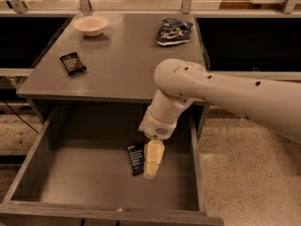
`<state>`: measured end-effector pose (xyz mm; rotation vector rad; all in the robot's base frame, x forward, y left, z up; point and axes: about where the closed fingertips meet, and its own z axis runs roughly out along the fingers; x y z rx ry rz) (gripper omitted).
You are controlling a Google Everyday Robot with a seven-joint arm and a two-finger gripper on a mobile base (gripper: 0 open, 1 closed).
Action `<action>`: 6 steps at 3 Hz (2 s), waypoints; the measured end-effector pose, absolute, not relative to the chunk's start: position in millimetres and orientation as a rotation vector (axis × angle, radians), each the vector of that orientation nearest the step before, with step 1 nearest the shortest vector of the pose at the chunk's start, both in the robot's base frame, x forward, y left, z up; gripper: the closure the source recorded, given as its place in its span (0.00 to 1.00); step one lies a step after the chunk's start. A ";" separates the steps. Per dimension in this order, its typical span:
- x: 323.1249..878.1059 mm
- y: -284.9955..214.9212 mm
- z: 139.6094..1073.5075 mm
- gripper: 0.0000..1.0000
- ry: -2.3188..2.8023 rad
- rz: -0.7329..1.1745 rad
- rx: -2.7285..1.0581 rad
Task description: Pick rxbar blueberry from top drawer and place on counter
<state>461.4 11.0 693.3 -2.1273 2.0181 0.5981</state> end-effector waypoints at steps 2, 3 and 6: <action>460.5 20.2 691.1 0.00 1.982 0.459 -2.066; 461.2 21.0 689.4 0.00 1.988 0.462 -2.061; 476.2 40.1 657.0 0.00 2.036 0.520 -2.000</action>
Offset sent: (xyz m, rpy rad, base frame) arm 0.0016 0.0122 -0.0016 0.0103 -0.1834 -0.0616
